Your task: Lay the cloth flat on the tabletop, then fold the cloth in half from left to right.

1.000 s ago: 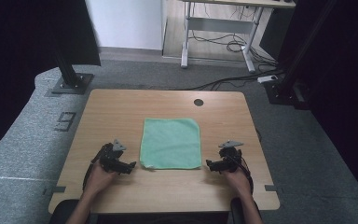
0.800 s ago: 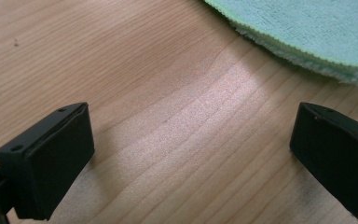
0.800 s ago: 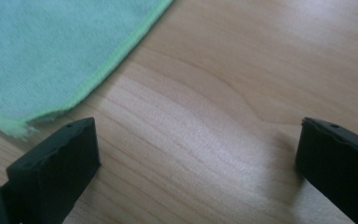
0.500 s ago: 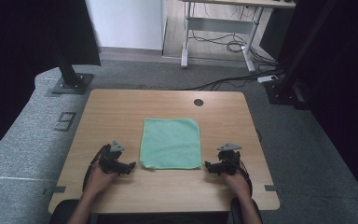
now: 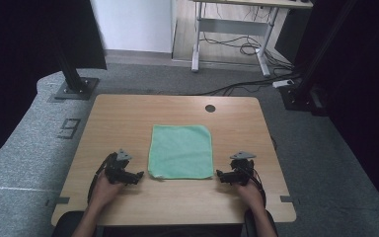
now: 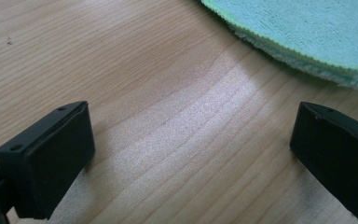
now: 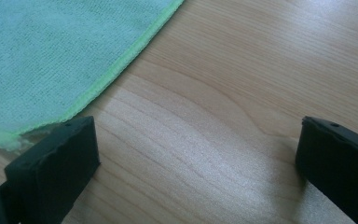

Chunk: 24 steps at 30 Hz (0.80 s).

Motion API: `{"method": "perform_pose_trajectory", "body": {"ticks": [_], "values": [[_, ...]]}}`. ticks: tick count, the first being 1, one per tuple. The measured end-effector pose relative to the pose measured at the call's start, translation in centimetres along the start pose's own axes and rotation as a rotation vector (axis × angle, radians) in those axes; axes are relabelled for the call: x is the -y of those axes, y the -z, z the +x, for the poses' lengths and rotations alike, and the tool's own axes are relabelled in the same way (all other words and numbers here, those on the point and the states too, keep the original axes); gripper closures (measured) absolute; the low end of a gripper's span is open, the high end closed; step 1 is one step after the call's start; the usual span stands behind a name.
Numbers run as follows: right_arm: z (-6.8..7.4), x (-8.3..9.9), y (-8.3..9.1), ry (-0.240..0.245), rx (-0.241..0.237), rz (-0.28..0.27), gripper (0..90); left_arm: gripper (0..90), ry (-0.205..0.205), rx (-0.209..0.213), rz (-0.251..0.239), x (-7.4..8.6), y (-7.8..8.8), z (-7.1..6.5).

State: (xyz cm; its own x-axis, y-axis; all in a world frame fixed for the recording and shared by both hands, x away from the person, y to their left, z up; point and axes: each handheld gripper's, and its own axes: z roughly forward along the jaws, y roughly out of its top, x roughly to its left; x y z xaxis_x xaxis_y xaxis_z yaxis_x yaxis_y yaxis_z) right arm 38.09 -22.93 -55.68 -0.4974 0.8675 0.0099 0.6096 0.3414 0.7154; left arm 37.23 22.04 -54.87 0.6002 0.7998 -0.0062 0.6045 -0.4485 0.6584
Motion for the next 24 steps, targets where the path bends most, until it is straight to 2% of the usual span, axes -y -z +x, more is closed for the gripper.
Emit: {"method": "perform_pose_trajectory", "body": {"ticks": [11, 17, 21, 24], "values": [[0.0, 0.0, 0.1, 0.006, -0.004, 0.001, 0.0, 0.0, 0.005, -0.003, 0.001, 0.0, 0.0, 0.0], [0.2, -0.3, 0.1, 0.013, -0.014, 0.031, 0.0, 0.0, 0.011, -0.009, 0.017, -0.4, -0.1, 0.0], [0.6, -0.5, 0.1, 0.023, -0.018, 0.044, 0.0, 0.0, 0.009, -0.020, 0.005, -0.9, -0.1, 0.0], [1.0, -0.7, 0.2, 0.030, -0.024, 0.034, 0.0, 0.0, 0.008, -0.025, -0.008, -1.2, 0.1, 0.0]]}}
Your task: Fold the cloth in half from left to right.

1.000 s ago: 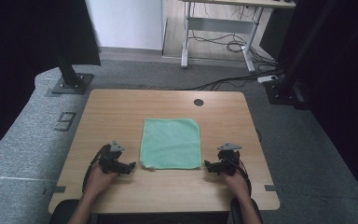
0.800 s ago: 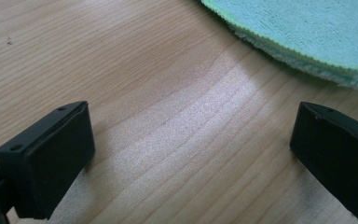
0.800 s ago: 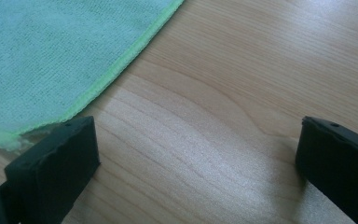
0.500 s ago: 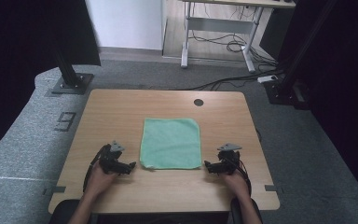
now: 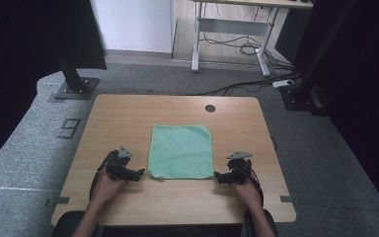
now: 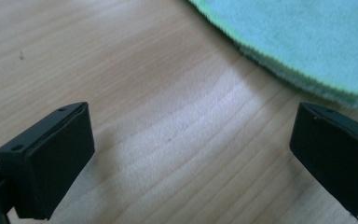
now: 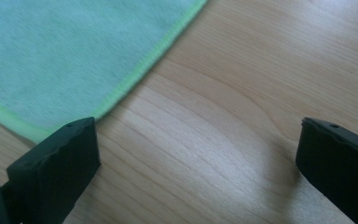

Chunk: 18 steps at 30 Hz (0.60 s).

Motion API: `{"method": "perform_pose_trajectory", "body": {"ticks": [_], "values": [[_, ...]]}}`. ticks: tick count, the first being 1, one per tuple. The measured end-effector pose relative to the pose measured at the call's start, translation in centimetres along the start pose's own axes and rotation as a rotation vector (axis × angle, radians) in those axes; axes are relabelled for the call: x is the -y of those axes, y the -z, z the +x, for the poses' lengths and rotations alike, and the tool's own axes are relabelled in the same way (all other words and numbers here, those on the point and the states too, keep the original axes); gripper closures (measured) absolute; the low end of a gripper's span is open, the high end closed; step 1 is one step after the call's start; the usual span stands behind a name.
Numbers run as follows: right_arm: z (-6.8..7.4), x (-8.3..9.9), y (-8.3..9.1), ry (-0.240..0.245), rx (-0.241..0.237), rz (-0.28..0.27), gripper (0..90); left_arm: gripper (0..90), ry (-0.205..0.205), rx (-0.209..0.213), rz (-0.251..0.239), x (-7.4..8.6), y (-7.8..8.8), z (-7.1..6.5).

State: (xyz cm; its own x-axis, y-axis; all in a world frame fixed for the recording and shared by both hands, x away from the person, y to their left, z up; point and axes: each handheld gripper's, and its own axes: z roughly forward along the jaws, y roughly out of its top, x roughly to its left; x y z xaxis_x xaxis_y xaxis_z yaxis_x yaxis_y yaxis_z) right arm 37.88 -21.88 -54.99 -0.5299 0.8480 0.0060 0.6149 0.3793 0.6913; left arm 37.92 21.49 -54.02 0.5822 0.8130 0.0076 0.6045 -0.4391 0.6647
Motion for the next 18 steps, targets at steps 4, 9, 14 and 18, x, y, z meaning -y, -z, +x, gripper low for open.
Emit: {"method": "perform_pose_trajectory", "body": {"ticks": [4, 9, 14, 18], "values": [[0.4, -0.4, 0.4, 0.002, -0.010, -0.020, 0.0, 0.0, -0.009, -0.013, -0.012, -0.6, 0.0, -0.2], [0.8, -0.8, 0.9, 0.001, -0.012, -0.041, 0.0, 0.0, -0.009, -0.015, -0.036, -1.6, 0.3, -0.2], [1.0, -1.3, 1.5, -0.007, -0.004, -0.067, 0.0, 0.1, -0.004, -0.005, -0.048, -2.7, 0.0, -0.1], [1.1, -1.5, 1.5, -0.012, -0.007, -0.072, 0.0, 0.1, -0.012, -0.008, -0.039, -3.6, -1.0, -0.1]]}}
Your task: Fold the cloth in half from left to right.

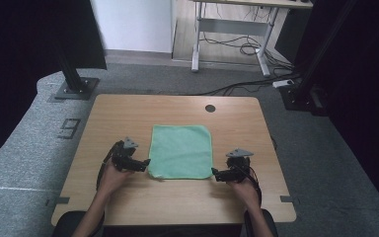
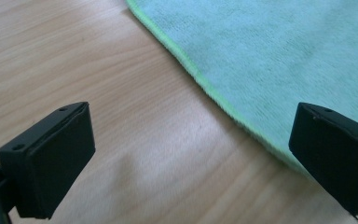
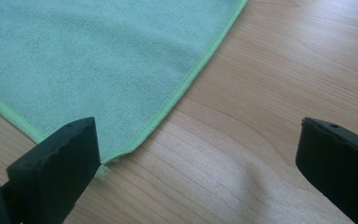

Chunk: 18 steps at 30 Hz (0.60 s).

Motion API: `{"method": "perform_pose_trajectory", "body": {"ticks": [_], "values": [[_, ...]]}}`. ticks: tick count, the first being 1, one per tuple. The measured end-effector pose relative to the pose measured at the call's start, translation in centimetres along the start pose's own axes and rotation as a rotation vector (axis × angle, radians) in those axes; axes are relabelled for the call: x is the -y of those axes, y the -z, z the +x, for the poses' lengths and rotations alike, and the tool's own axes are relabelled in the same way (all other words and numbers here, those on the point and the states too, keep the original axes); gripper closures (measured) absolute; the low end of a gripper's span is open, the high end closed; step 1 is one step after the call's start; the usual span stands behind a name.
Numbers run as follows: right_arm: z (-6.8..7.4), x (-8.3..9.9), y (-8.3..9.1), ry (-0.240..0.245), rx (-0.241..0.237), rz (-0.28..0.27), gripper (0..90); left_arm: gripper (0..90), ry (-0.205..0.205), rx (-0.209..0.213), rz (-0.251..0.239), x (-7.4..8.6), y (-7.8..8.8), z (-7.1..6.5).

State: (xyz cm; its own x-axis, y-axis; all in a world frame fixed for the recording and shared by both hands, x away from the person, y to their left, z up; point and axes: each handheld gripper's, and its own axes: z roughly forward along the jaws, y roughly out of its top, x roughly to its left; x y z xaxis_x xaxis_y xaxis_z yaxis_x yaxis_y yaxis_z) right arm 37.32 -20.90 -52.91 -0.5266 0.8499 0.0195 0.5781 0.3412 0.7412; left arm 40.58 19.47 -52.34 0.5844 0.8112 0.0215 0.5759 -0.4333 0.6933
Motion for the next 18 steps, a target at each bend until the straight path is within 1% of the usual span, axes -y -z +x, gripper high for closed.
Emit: {"method": "perform_pose_trajectory", "body": {"ticks": [3, 6, 9, 11, 13, 14, 16, 18], "values": [[0.3, -0.2, -0.3, 0.003, -0.005, 0.004, 0.0, 0.2, 0.006, -0.003, 0.005, -0.4, -0.9, 0.1], [0.7, -0.3, -0.4, 0.019, -0.004, 0.006, 0.0, 0.5, 0.010, -0.014, 0.013, -0.5, -1.8, 0.3], [0.9, -0.2, -1.0, 0.031, 0.006, 0.032, 0.0, 0.6, 0.015, -0.031, 0.035, -0.3, -2.6, 0.4], [1.0, 0.0, -1.5, 0.041, 0.016, 0.052, 0.0, 0.7, 0.011, -0.036, 0.051, -0.1, -3.0, 0.4], [1.0, 0.1, -1.9, 0.052, 0.029, 0.071, 0.4, 0.8, 0.026, -0.031, 0.044, 0.2, -3.0, 0.4], [1.1, 0.2, -2.1, 0.057, 0.036, 0.084, 0.8, 0.9, 0.027, -0.032, 0.044, 0.2, -3.0, 0.4], [1.1, 0.4, -2.4, 0.064, 0.042, 0.097, 0.6, 1.1, 0.016, -0.041, 0.044, 0.2, -2.9, 0.2], [1.0, 0.4, -2.4, 0.056, 0.043, 0.096, 0.7, 1.5, 0.002, -0.045, 0.052, 0.3, -2.7, -0.1]]}}
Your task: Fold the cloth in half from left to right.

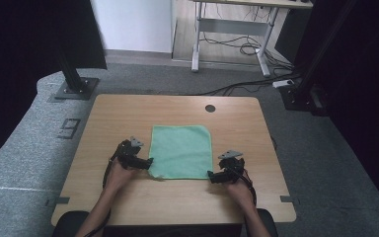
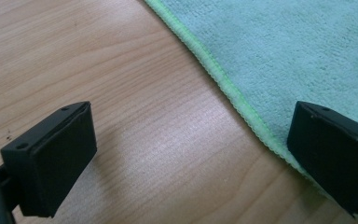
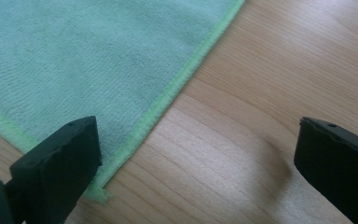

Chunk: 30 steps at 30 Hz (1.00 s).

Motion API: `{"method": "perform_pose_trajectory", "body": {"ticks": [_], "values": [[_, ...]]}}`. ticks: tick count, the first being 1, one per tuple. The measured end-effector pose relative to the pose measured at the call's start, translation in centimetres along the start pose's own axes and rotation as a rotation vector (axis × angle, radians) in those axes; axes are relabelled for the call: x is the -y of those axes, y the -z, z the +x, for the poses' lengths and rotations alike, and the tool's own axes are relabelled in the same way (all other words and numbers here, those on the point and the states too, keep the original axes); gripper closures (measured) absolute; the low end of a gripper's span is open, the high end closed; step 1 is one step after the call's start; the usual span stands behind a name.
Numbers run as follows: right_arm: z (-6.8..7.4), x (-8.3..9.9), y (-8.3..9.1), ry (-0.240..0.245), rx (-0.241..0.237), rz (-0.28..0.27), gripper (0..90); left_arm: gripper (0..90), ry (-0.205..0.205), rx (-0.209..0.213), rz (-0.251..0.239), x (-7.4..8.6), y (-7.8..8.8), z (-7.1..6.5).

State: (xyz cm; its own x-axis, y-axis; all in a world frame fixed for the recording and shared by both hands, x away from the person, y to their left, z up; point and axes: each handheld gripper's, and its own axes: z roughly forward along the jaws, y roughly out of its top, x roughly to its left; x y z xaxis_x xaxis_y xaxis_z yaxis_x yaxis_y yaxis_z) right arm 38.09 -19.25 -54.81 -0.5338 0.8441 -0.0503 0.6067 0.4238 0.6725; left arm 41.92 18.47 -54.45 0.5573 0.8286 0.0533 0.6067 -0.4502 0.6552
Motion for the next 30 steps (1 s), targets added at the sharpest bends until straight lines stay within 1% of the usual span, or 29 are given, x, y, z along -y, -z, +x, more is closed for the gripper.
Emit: {"method": "perform_pose_trajectory", "body": {"ticks": [2, 6, 9, 12, 16, 19, 22, 23, 25, 26, 28, 30], "values": [[-0.1, 0.0, 0.1, 0.012, 0.024, -0.002, 0.8, 1.5, -0.007, 0.003, 0.003, 0.1, 0.2, -0.4], [-0.7, 0.2, 0.2, -0.004, 0.038, 0.000, 0.8, 1.7, -0.022, 0.007, 0.013, 0.4, 0.6, -1.4], [-1.1, 0.3, 0.3, -0.014, 0.051, 0.001, 0.8, 1.7, -0.026, 0.015, 0.016, 0.7, 0.9, -2.2], [-1.7, 0.4, 0.4, -0.025, 0.062, 0.002, 0.8, 1.7, -0.041, 0.026, 0.012, 0.9, 1.2, -3.1], [-2.5, 0.7, 0.5, -0.048, 0.076, 0.002, 0.8, 1.7, -0.063, 0.046, 0.010, 1.1, 1.4, -4.5], [-3.2, 0.9, 0.7, -0.060, 0.101, 0.005, 0.8, 1.7, -0.079, 0.065, 0.010, 1.1, 1.4, -5.4], [-3.9, 1.2, 0.9, -0.081, 0.110, 0.005, 0.9, 1.6, -0.112, 0.087, 0.014, 0.9, 1.3, -6.1], [-4.1, 1.3, 0.9, -0.086, 0.107, 0.003, 1.0, 1.4, -0.120, 0.094, 0.018, 0.8, 1.3, -6.1], [-4.3, 1.4, 0.9, -0.098, 0.098, -0.001, 1.1, 0.1, -0.111, 0.103, 0.018, 0.7, 1.3, -5.7], [-4.3, 1.5, 0.9, -0.100, 0.097, -0.004, 1.3, 0.0, -0.103, 0.101, 0.014, 0.6, 1.2, -5.5], [-4.2, 1.5, 0.9, -0.102, 0.097, -0.009, 1.4, 0.0, -0.089, 0.088, 0.009, 0.3, 1.2, -4.7], [-4.3, 1.6, 0.9, -0.114, 0.094, -0.013, 1.5, 0.3, -0.066, 0.082, -0.002, -0.1, 1.3, -3.7]]}}
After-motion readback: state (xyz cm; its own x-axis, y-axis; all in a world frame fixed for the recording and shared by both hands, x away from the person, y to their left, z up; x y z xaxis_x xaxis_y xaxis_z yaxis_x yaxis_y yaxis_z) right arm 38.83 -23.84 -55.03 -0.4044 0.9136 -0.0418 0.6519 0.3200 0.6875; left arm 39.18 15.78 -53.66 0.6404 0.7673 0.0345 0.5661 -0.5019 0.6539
